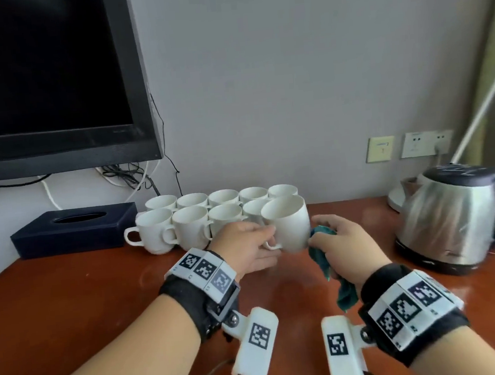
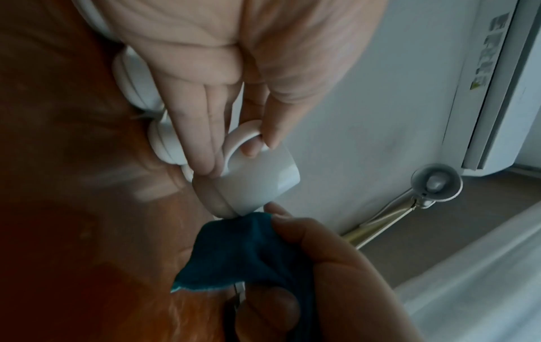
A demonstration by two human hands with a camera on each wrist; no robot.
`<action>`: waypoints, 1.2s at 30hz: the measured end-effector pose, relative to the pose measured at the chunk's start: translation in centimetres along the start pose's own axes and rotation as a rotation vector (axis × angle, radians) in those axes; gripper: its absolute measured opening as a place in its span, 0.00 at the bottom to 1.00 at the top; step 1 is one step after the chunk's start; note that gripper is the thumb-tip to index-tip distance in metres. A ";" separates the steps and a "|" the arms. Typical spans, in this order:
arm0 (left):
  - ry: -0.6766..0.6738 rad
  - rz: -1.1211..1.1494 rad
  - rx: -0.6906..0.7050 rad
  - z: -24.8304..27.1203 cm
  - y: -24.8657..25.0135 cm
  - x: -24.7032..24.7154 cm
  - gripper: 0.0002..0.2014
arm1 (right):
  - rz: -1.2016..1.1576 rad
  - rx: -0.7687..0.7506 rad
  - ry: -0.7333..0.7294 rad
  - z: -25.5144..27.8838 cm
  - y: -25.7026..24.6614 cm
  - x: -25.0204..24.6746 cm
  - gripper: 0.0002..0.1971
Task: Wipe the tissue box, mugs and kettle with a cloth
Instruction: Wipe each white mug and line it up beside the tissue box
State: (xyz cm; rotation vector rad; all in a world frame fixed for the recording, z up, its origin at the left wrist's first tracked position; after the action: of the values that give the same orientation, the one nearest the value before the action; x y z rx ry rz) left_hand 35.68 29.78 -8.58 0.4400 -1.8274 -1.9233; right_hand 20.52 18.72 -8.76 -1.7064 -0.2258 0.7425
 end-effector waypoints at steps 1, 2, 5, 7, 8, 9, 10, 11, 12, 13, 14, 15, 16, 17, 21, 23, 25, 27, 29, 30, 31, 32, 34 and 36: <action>-0.001 0.002 -0.003 -0.6 -0.4 0.9 0.12 | -0.014 0.003 -0.013 0.1 0.3 -0.5 0.19; -0.004 0.008 -0.008 -1.1 -0.7 1.8 0.12 | -0.036 0.007 -0.032 0.0 0.5 -0.9 0.19; -0.025 0.012 -0.038 -2.6 -1.6 3.7 0.12 | -0.045 0.029 -0.064 -0.6 1.7 -1.6 0.15; -0.038 -0.019 -0.050 -3.6 -2.2 4.4 0.12 | -0.031 0.041 -0.046 -1.1 2.6 -1.9 0.12; -0.041 -0.040 -0.055 -4.0 -2.4 4.6 0.12 | -0.030 0.049 -0.038 -1.3 2.9 -1.9 0.11; -0.042 -0.050 -0.060 -4.4 -2.7 4.8 0.11 | -0.022 0.056 -0.036 -1.6 3.2 -2.1 0.10; -0.041 -0.050 -0.063 -4.8 -2.9 5.0 0.11 | -0.011 0.060 -0.035 -1.9 3.5 -2.1 0.09; -0.038 -0.040 -0.065 -5.2 -3.1 5.1 0.10 | 0.010 0.065 -0.038 -2.3 3.7 -2.2 0.09; -0.032 -0.030 -0.065 -5.5 -3.2 5.2 0.10 | 0.034 0.068 -0.036 -2.7 4.0 -2.3 0.08; -0.026 -0.025 -0.063 -5.8 -3.4 5.3 0.09 | 0.060 0.069 -0.032 -3.1 4.3 -2.3 0.08; -0.018 -0.028 -0.059 -6.1 -3.6 5.4 0.09 | 0.081 0.068 -0.026 -3.4 4.5 -2.3 0.09; -0.011 -0.034 -0.054 -6.4 -3.8 5.4 0.09 | 0.091 0.063 -0.024 -3.8 4.7 -2.3 0.09; -0.005 -0.039 -0.050 -6.7 -3.9 5.4 0.09 | 0.095 0.057 -0.019 -4.1 4.9 -2.3 0.10; 0.004 -0.045 -0.044 -7.1 -4.1 5.4 0.10 | 0.093 0.049 -0.014 -4.3 5.0 -2.3 0.12; 0.047 -0.070 -0.012 -8.4 -4.4 5.1 0.10 | 0.078 -0.004 0.040 -5.0 4.9 -2.1 0.20; 0.066 -0.067 -0.014 -9.0 -4.6 4.8 0.10 | 0.050 -0.012 0.008 -5.0 4.5 -1.9 0.24; 0.077 -0.053 -0.027 -9.5 -4.8 4.4 0.10 | 0.004 -0.016 -0.046 -4.9 4.2 -1.5 0.20; 0.083 -0.039 -0.029 -9.9 -5.0 4.1 0.10 | -0.021 0.005 -0.092 -5.1 4.5 -1.0 0.18; 0.082 -0.031 -0.025 -10.2 -5.2 3.9 0.11 | -0.054 0.036 -0.142 -5.5 5.0 -0.4 0.21; 0.078 -0.026 -0.022 -10.3 -5.3 3.9 0.11 | -0.070 0.043 -0.166 -5.7 5.2 -0.2 0.20; 0.075 -0.021 -0.017 -10.5 -5.2 3.9 0.10 | -0.086 0.040 -0.177 -5.8 5.3 0.0 0.18; 0.076 -0.029 -0.012 -10.5 -5.1 3.8 0.10 | -0.109 0.036 -0.182 -5.8 5.4 0.1 0.16; 0.097 -0.093 -0.001 -10.5 -4.4 3.7 0.10 | -0.163 0.039 -0.198 -6.0 5.7 0.4 0.16; 0.130 -0.210 0.019 -10.4 -3.6 3.3 0.14 | -0.212 0.044 -0.214 -6.3 5.9 0.6 0.20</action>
State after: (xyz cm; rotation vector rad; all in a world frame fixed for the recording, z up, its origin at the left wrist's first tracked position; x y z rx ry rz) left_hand 37.87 19.27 -12.65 0.7729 -1.7770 -1.9619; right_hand 23.30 12.34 -13.88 -1.5332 -0.5274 0.7654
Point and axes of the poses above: each hand's wrist, its own z-axis away from the middle knuckle, its own x-axis out of the palm, y = z × x, the point moved 1 cm from there along -z, towards the middle knuckle, and after that the axes turned 3 degrees about -y, right-handed, at the moved point
